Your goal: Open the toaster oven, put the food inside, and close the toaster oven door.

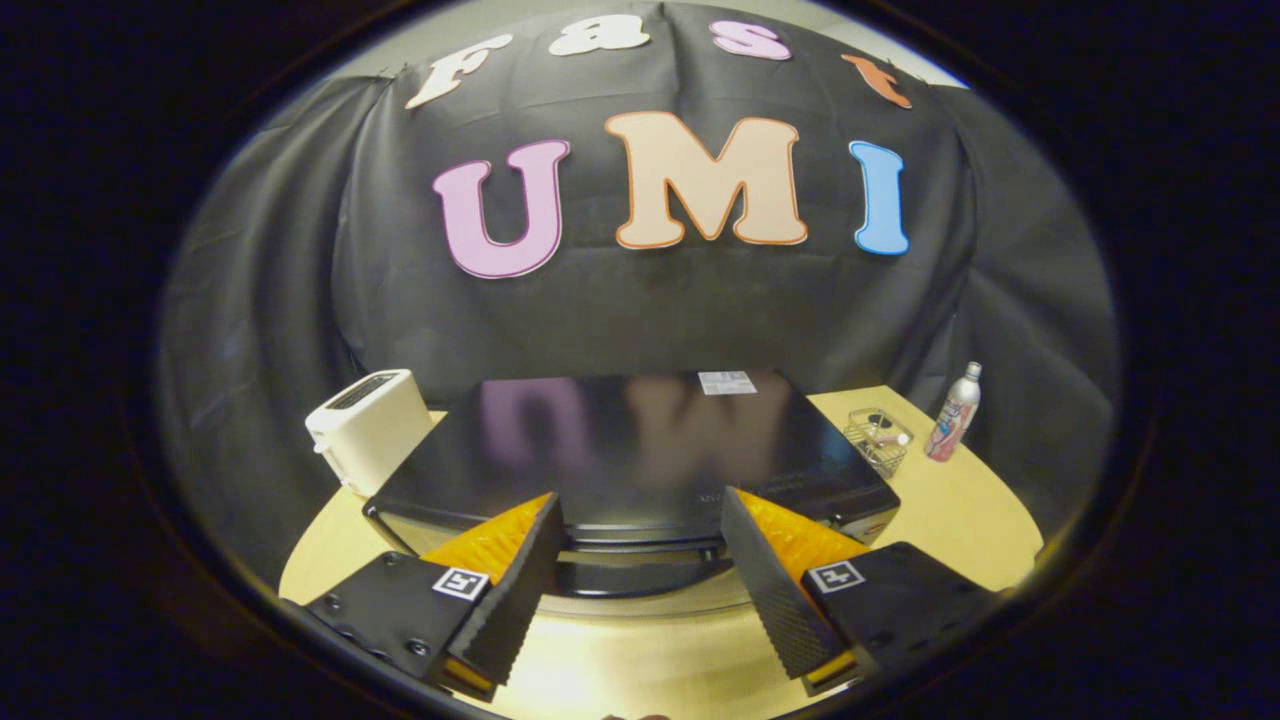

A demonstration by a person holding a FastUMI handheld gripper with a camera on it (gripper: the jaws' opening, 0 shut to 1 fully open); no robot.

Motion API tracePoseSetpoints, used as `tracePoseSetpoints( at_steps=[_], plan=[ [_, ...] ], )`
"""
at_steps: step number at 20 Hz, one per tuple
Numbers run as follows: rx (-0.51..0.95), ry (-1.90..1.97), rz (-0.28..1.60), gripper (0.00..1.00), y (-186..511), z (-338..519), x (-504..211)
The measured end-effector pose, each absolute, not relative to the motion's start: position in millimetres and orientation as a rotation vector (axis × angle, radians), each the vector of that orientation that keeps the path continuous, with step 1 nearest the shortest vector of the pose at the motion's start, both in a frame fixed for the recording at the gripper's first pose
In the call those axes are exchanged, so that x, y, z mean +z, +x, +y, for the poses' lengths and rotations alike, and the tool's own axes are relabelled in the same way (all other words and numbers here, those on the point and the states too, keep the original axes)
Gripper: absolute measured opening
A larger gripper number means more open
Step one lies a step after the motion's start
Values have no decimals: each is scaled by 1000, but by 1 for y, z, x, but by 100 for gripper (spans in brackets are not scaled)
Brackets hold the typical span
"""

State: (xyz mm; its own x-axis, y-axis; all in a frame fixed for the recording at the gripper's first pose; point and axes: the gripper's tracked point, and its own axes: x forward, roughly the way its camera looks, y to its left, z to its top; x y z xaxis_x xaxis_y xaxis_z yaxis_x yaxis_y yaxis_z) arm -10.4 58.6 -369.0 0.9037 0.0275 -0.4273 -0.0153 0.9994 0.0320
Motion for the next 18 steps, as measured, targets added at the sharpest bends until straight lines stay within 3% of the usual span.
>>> tracePoseSetpoints(
  at_steps=[18],
  plan=[
    [39, 9, 488, 100, -99, 50, -389]
  ],
)
